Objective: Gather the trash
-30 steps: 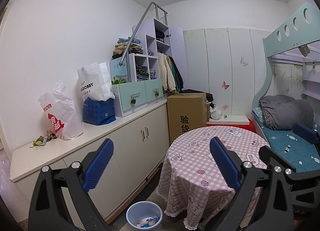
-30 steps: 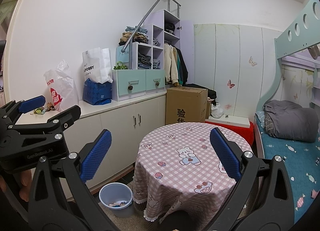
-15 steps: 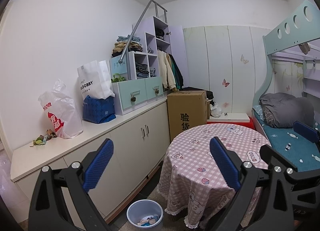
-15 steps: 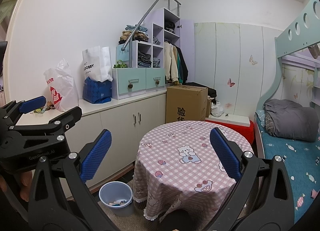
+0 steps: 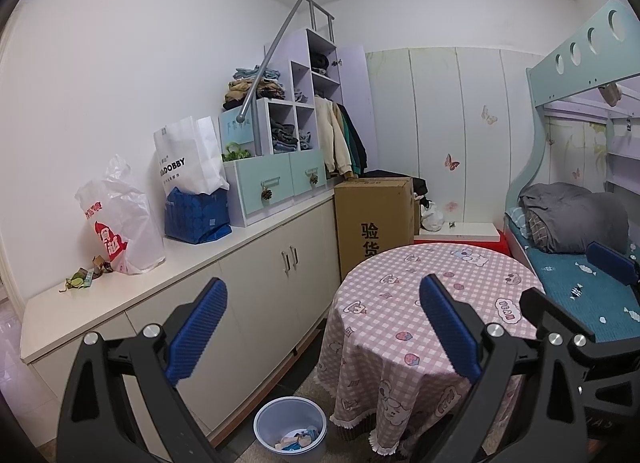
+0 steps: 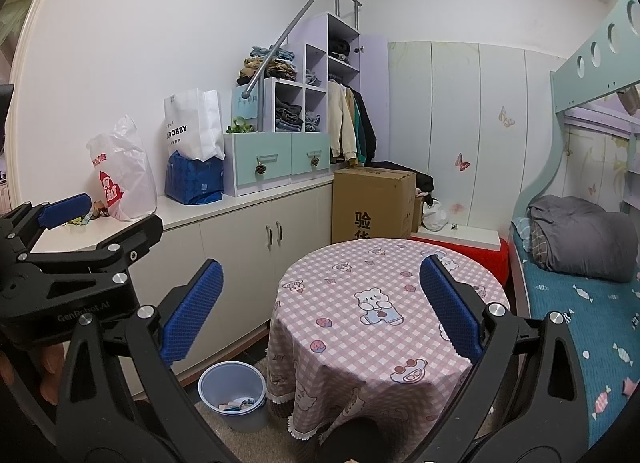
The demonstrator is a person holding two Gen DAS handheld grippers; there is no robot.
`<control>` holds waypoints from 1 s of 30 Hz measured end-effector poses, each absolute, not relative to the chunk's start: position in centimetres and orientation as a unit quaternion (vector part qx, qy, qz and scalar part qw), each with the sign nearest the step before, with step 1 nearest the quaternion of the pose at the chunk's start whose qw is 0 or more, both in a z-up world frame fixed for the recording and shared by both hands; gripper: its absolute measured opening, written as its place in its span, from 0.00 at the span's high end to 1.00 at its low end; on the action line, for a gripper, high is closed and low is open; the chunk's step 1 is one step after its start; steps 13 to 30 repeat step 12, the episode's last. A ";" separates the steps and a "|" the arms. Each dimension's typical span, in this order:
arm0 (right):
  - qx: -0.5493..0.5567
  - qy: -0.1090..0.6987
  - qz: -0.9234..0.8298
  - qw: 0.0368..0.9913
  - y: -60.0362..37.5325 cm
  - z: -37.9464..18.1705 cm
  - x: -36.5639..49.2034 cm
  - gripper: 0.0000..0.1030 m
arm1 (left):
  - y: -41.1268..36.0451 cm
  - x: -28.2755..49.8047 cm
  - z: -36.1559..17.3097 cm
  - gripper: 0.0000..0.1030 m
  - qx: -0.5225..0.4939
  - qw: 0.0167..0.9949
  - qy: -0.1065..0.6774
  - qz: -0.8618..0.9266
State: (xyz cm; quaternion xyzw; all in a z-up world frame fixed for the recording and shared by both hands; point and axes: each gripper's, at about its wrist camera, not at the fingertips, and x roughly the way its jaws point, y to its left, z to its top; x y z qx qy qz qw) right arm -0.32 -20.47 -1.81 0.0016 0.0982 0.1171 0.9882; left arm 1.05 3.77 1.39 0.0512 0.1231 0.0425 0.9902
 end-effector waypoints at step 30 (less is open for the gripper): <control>-0.002 0.120 0.124 0.985 -20.6 -2.2 1.2 0.06 | 4.9 2.6 0.0 0.08 0.049 0.987 0.145 0.044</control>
